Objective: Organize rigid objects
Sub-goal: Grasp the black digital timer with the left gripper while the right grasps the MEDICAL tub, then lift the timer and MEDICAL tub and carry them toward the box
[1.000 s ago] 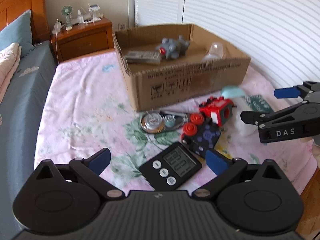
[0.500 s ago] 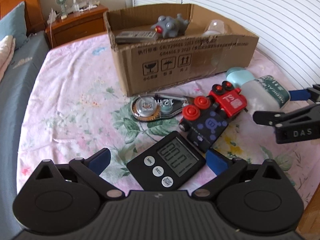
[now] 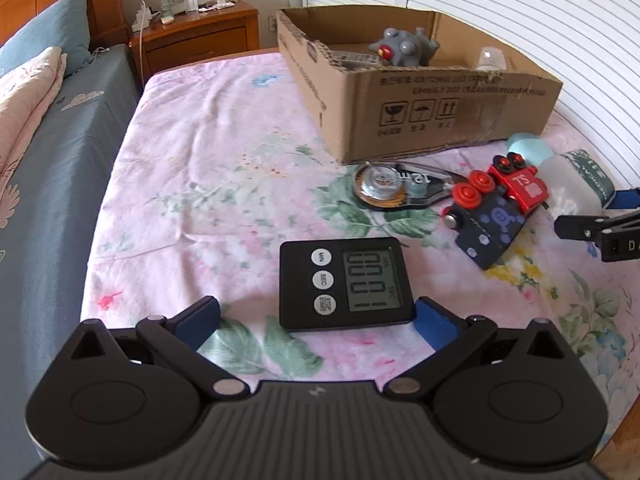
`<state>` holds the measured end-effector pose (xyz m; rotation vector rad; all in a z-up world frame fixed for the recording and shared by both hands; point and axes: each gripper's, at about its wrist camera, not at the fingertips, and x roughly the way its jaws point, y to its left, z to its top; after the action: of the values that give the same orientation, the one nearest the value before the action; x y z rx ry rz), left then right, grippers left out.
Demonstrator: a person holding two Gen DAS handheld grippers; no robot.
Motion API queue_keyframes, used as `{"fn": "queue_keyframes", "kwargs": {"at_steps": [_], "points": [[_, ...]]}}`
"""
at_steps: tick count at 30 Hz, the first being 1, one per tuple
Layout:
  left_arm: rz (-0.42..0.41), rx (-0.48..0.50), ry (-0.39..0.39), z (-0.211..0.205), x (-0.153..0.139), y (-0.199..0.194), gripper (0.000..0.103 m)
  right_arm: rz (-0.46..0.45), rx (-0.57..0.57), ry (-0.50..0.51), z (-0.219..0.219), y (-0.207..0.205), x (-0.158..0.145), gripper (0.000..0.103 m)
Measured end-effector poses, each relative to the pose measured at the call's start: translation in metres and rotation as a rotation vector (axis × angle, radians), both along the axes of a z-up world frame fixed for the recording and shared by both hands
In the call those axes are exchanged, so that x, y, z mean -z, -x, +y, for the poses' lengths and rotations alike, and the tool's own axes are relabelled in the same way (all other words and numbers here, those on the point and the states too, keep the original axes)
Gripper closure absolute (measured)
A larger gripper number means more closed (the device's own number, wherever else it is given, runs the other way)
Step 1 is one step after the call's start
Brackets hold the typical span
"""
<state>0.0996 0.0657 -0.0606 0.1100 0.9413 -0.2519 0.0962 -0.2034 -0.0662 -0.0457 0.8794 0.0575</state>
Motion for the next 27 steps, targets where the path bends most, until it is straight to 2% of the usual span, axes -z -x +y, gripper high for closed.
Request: {"fn": "queue_keyframes", "kwargs": {"at_steps": [6,9,15,19,22,23,27], "points": [[-0.018,-0.011,0.004,-0.010,0.001,-0.009,0.001,-0.002,-0.004,0.010,0.003,-0.003,0.001,0.000],[-0.011,-0.013,0.009,-0.018,-0.001,-0.011,0.005,0.002,-0.003,0.010,0.003,-0.004,0.001,0.000],[-0.024,-0.010,0.012,-0.026,-0.004,-0.009,0.019,-0.011,-0.020,0.038,0.009,-0.009,-0.003,0.000],[-0.030,-0.013,0.012,-0.025,-0.007,-0.010,0.032,-0.018,-0.042,0.049,0.013,-0.013,-0.005,0.000],[-0.030,-0.007,0.010,-0.026,-0.008,-0.010,0.033,-0.017,-0.053,0.065,0.015,-0.014,-0.005,0.000],[-0.030,-0.006,0.009,-0.026,-0.008,-0.010,0.033,-0.020,-0.057,0.072,0.016,-0.014,-0.005,0.001],[-0.023,0.004,0.008,-0.027,-0.008,-0.009,0.033,-0.015,-0.072,0.076,0.018,-0.013,-0.008,0.013]]}}
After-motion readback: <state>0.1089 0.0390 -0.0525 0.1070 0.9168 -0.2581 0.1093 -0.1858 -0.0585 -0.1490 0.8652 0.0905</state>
